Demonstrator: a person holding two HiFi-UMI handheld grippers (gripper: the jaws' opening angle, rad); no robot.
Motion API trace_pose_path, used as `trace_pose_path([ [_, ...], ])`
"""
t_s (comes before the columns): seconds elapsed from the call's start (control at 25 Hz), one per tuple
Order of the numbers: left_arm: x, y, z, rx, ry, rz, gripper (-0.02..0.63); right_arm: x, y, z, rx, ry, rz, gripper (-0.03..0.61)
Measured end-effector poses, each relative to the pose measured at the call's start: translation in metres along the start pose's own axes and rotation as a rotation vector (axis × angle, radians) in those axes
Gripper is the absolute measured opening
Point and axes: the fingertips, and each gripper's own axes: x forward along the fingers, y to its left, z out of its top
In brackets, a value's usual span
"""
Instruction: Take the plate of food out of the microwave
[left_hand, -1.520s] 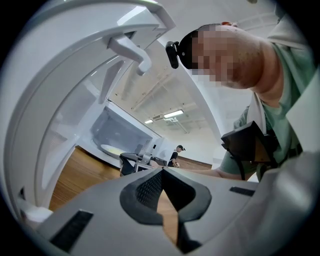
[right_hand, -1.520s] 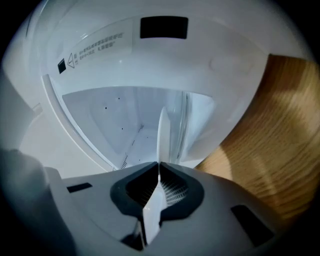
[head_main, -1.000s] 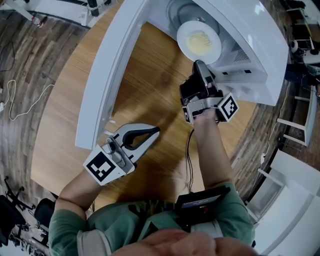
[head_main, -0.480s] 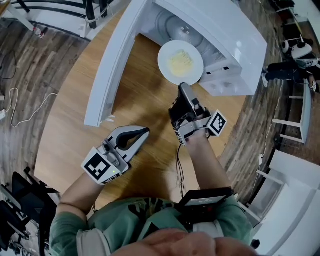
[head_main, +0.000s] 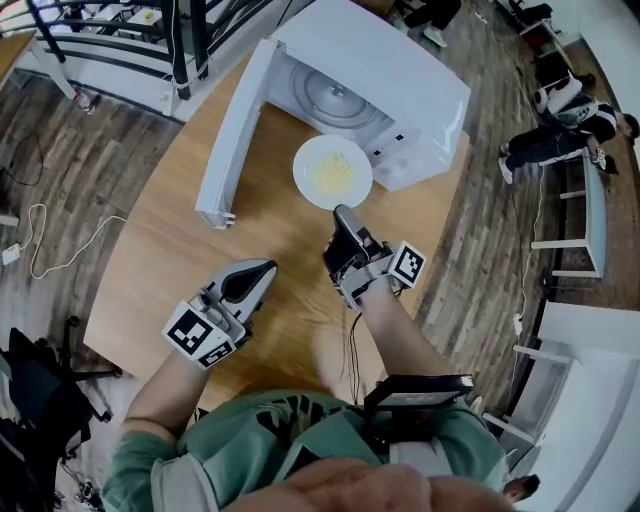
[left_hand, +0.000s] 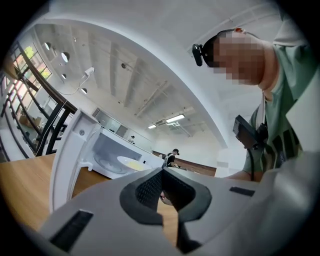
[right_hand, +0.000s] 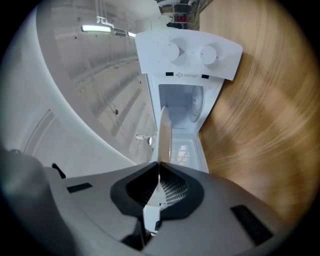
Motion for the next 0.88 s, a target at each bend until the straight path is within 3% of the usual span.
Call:
trace_pose_path([
  [0.48,-0.052,-0.044,0.023,0.035,-0.009,0.046,-0.005,-0.046,0.064,-0.044,-0.025,0.009,0.034,0.017],
  [0.88,-0.099,-0.061,0.047,0.042,-0.024,0.072,-0.005,-0.062,0.088,-0.082,-0.017,0.023,0.046,0.017],
])
